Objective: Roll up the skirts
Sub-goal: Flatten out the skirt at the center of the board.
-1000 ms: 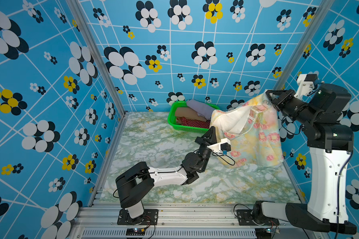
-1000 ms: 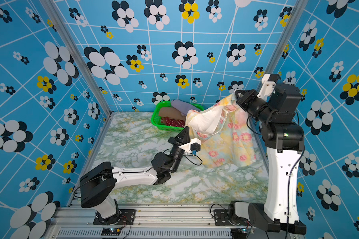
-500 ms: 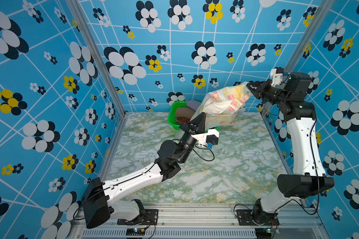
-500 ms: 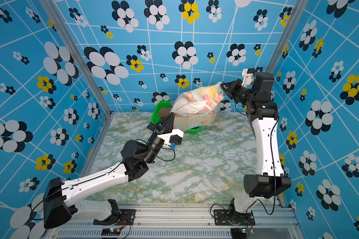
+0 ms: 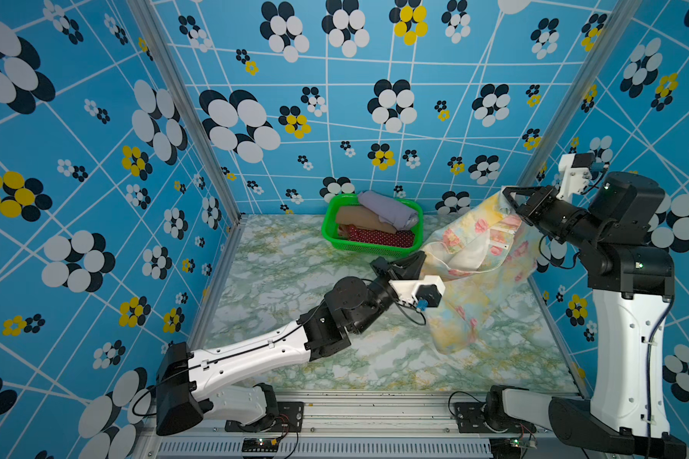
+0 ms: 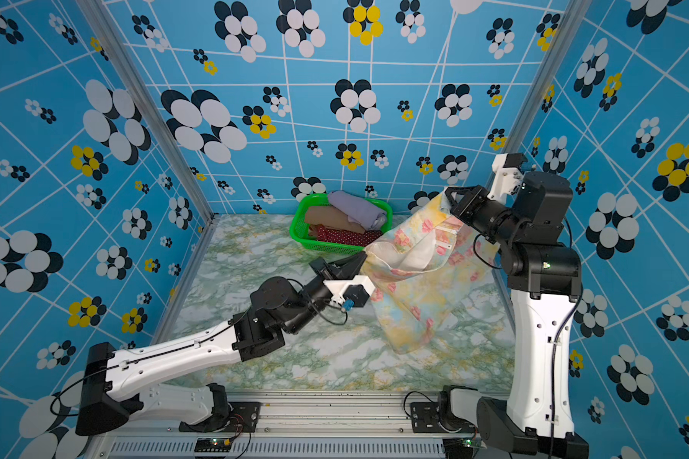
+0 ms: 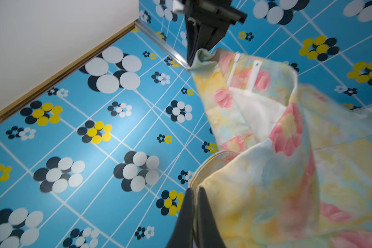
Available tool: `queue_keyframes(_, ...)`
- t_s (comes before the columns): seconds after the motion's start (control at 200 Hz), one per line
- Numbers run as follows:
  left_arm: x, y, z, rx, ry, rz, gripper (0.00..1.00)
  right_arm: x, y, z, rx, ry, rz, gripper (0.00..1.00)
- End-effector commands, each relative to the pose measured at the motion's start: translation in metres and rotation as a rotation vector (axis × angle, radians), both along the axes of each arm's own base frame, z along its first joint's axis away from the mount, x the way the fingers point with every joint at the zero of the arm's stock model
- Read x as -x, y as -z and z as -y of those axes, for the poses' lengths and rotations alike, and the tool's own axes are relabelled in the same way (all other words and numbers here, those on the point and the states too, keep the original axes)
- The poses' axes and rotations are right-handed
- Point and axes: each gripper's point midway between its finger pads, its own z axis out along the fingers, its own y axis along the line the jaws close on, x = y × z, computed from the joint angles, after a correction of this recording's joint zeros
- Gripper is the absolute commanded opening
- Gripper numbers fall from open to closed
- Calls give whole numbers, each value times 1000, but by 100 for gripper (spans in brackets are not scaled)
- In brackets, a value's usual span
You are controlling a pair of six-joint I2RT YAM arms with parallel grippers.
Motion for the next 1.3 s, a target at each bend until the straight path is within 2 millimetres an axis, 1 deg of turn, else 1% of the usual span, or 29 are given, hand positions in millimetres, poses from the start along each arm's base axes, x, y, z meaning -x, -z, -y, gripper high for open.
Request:
queue_keyframes(0.0,-47,58,-32,125,-98,-358,0,-48,108,-2,-17,-52,-277,0)
queue_keyframes(0.045,-57,95,-36,122,-134,-441,0,-59,146,2,-14,-39,-344,0)
queue_keyframes(0.05,-58,101,-37,119,-138,-451,0,-60,155,2,-16,-37,-360,0)
queue_keyframes(0.08,-62,129,-40,118,-161,-502,0,-67,184,5,-18,-25,-409,0)
queue_keyframes(0.15,-70,188,-47,134,-211,-617,0,-84,238,8,-23,-11,-498,0)
queue_keyframes(0.175,-74,210,-50,137,-228,-662,0,-91,253,8,-27,-15,-529,10)
queue_keyframes(0.205,-77,234,-53,142,-251,-714,0,-98,269,8,-30,-18,-565,27)
queue_keyframes(0.265,-85,278,-57,146,-293,-809,0,-115,289,3,-59,-38,-594,59)
queue_keyframes(0.32,-93,311,-61,135,-335,-871,0,-128,293,2,-77,-33,-584,80)
queue_keyframes(0.345,-97,322,-64,129,-358,-888,0,-133,293,2,-77,-28,-579,85)
queue_keyframes(0.395,-105,338,-70,118,-398,-911,0,-139,287,1,-73,-26,-562,88)
queue_keyframes(0.46,-115,344,-82,130,-444,-916,0,-142,273,-2,-49,-38,-535,89)
queue_keyframes(0.54,-128,333,-101,183,-486,-903,0,-134,256,-3,0,-48,-507,90)
queue_keyframes(0.65,-150,308,-131,270,-538,-886,0,-114,243,-11,78,-62,-477,90)
queue_keyframes(0.74,-169,302,-144,269,-558,-910,0,-92,243,-31,162,-105,-472,90)
queue_keyframes(0.76,-173,301,-145,265,-558,-914,8,-87,242,-36,178,-119,-464,90)
queue_keyframes(0.775,-175,302,-144,259,-555,-921,17,-83,242,-42,190,-133,-460,90)
queue_keyframes(0.79,-178,302,-144,256,-554,-925,28,-79,244,-47,200,-147,-459,90)
queue_keyframes(0.815,-180,304,-143,248,-548,-940,50,-72,246,-53,217,-162,-456,90)
queue_keyframes(0.825,-181,304,-142,245,-544,-947,55,-67,247,-64,229,-190,-453,90)
queue_keyframes(0.84,-182,306,-141,239,-539,-959,61,-61,248,-72,244,-211,-448,90)
queue_keyframes(0.939,-185,309,-147,267,-534,-999,77,-28,263,-105,346,-299,-444,90)
queue_keyframes(0.999,-184,310,-155,309,-537,-1012,98,-11,273,-121,380,-340,-444,90)
queue_keyframes(1.009,-184,310,-156,316,-539,-1014,100,-7,275,-124,385,-348,-443,90)
queue_keyframes(1.134,-185,314,-187,432,-592,-1047,100,22,289,-159,436,-402,-403,89)
queue_keyframes(1.184,-187,319,-203,500,-612,-1084,94,32,293,-177,446,-429,-380,88)
queue_keyframes(1.234,-189,325,-213,545,-612,-1140,76,44,298,-197,478,-456,-356,83)
queue_keyframes(1.249,-190,328,-215,552,-616,-1158,67,46,299,-201,485,-464,-352,81)
queue_keyframes(1.294,-191,337,-219,553,-644,-1214,50,54,306,-217,508,-491,-342,74)
